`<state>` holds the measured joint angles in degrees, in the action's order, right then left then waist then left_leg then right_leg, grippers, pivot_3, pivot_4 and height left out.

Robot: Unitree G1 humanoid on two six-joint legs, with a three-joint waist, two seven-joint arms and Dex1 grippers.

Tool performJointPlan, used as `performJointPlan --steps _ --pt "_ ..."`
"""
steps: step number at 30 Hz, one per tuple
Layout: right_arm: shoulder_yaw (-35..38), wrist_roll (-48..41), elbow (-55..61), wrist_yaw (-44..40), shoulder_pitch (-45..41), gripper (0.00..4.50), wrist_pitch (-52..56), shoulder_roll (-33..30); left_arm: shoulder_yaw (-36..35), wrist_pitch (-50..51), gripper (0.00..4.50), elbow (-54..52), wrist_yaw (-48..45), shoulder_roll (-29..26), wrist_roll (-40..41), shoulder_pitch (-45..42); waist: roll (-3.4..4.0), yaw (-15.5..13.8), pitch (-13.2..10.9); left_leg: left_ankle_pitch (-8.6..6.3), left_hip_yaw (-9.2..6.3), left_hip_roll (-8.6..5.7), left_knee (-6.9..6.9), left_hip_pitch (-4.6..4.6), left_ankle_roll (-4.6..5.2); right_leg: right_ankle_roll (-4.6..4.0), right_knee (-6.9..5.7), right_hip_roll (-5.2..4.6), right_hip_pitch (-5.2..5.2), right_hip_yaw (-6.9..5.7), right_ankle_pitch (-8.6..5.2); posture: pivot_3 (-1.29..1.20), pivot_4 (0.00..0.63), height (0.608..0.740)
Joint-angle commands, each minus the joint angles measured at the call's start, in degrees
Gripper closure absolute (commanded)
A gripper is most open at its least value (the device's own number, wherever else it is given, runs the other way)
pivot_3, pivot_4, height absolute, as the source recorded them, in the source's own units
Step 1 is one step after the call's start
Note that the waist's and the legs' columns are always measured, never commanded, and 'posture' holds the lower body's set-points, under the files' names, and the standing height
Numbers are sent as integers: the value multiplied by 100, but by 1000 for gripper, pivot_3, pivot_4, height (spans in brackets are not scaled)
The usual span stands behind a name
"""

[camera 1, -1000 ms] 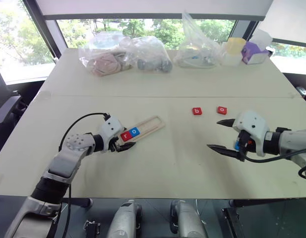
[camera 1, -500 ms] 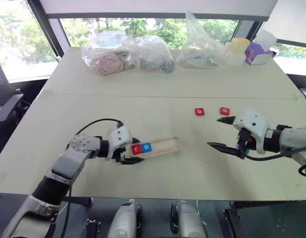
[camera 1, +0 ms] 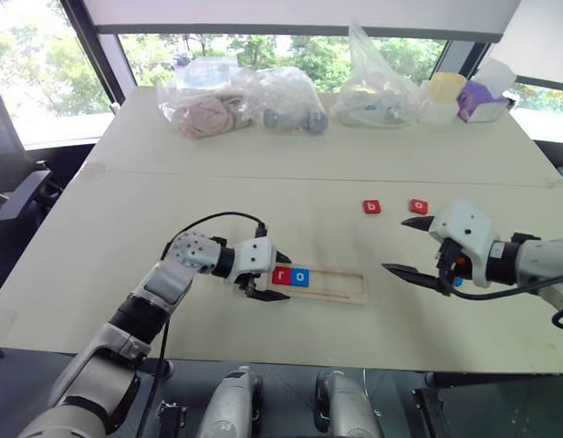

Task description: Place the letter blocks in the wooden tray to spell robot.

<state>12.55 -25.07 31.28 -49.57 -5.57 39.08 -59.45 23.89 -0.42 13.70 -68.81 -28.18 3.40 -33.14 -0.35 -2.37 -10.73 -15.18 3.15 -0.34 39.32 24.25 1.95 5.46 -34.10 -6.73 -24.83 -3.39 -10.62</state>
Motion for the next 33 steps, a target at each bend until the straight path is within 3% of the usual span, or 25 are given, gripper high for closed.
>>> performJointPlan --steps 1,13,15,16,26,33 --pt "261 -42 154 61 -28 0 -24 19 52 127 1376 65 71 -58 -244 106 0 0 0 0 0 0 0 0 0 0 0 0 0 0 0 0 150 740" --pt "59 17 -20 -5 -226 0 -150 -2 -33 731 1376 -479 256 40 -114 383 0 3 0 0 -1 0 0 0 0 1 0 2 2 0 0 0 150 740" --pt "50 24 -39 -15 -245 0 -159 -7 -34 795 317 -541 232 42 -89 407 0 3 0 0 -1 0 0 0 1 1 1 2 1 0 0 0 150 740" --pt "49 26 -42 -19 -248 0 -162 -8 -46 835 27 -563 231 48 -72 417 0 2 0 0 -2 0 0 1 1 1 1 2 0 0 0 0 150 740" --pt "-1 24 -82 22 -330 0 -161 70 -434 1656 27 -1289 -128 -95 651 481 -1 17 -1 -1 -2 2 -1 9 2 1 0 5 -10 0 0 0 150 740" --pt "-387 57 -482 607 -975 0 146 781 -1423 2791 27 -2369 -80 -537 1795 505 -3 62 -4 -1 -4 11 -1 11 2 0 -3 16 -16 0 0 0 150 740"
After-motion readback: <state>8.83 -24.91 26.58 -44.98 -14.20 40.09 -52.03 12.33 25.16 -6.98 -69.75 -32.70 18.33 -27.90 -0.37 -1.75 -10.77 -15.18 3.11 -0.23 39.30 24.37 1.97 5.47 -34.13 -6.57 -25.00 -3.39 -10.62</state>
